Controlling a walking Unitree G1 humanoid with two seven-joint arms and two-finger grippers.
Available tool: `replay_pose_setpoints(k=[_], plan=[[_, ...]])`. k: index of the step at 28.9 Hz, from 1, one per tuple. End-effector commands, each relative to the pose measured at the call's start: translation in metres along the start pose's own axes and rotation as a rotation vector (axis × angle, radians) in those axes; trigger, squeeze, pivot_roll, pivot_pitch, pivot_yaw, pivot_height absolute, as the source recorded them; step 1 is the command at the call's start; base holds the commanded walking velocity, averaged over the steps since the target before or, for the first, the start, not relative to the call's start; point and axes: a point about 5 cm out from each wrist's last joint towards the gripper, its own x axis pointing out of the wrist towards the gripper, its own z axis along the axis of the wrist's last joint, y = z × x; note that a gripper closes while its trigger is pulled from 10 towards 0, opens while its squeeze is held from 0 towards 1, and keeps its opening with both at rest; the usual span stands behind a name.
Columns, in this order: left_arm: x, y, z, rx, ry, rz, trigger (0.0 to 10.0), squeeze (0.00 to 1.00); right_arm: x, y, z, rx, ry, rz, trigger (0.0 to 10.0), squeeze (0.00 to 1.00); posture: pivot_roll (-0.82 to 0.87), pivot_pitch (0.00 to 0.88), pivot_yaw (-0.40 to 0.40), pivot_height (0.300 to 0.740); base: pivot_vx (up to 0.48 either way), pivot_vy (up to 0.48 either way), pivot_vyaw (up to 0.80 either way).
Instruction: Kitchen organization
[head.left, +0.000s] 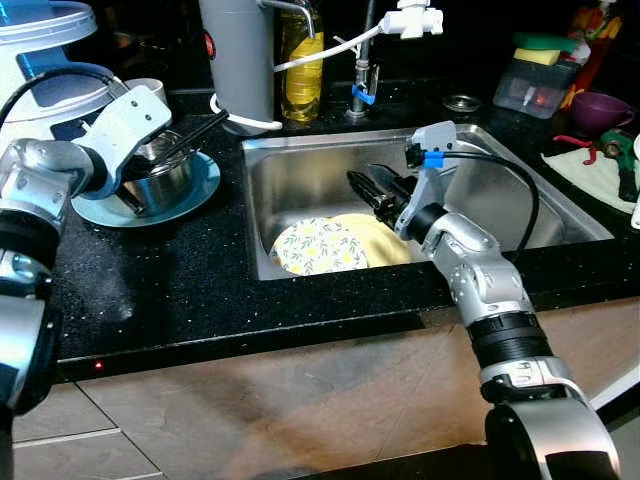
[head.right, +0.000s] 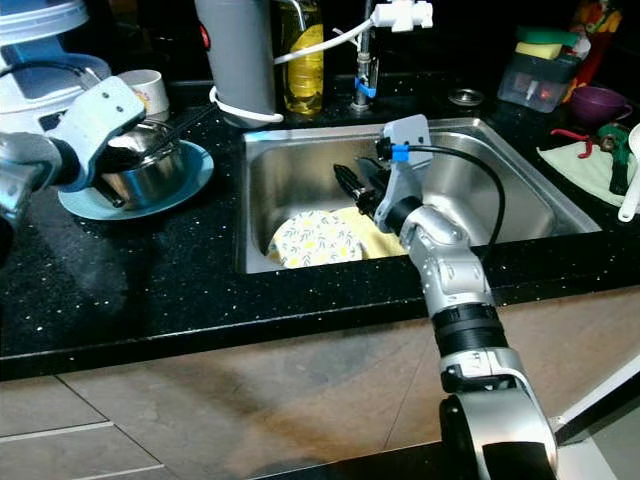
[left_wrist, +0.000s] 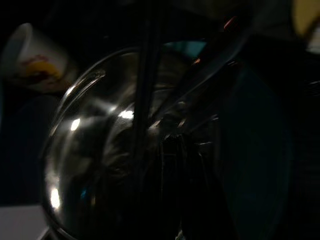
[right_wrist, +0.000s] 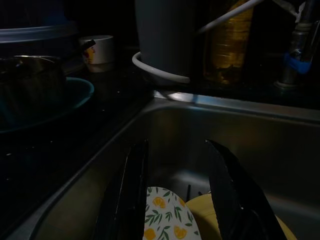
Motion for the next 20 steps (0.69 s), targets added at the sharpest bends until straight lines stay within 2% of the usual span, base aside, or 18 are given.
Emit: replay_pose_setpoints(k=[1, 4, 9, 10, 11, 20], plan=[[-0.001, -0.002, -0.003, -0.028, 0.032, -0.073, 0.0, 0.0, -0.003, -0.001, -0.001, 0.002, 0.001, 0.001, 10.0, 0.0, 0.05, 0.228, 0.011, 0.74, 0.0, 0.0, 0.0], [-0.008, 0.0, 0.003, -0.071, 0.027, -0.195, 0.0, 0.0, -0.002, 0.0, 0.0, -0.002, -0.001, 0.008, 10.0, 0.0, 0.05, 0.222, 0.012, 0.74, 0.0, 0.0, 0.0], [-0.013, 0.002, 0.008, -0.077, 0.016, -0.254, 0.0, 0.0, -0.002, 0.0, 0.0, -0.005, -0.002, 0.011, 10.0, 0.0, 0.05, 0.221, 0.011, 0.74, 0.0, 0.0, 0.0], [-0.021, 0.004, 0.014, -0.085, -0.006, -0.354, 0.0, 0.0, -0.002, -0.001, 0.001, -0.009, -0.001, 0.013, 10.0, 0.0, 0.05, 0.219, 0.01, 0.74, 0.0, 0.0, 0.0], [-0.025, 0.005, 0.016, -0.086, -0.016, -0.394, 0.0, 0.0, -0.002, -0.001, 0.001, -0.01, -0.001, 0.013, 10.0, 0.0, 0.05, 0.219, 0.01, 0.74, 0.0, 0.0, 0.0], [-0.043, 0.014, 0.025, -0.105, -0.064, -0.493, 0.0, 0.0, -0.002, -0.001, 0.002, -0.013, -0.005, 0.016, 10.0, 0.0, 0.05, 0.215, 0.007, 0.74, 0.0, 0.0, 0.0]])
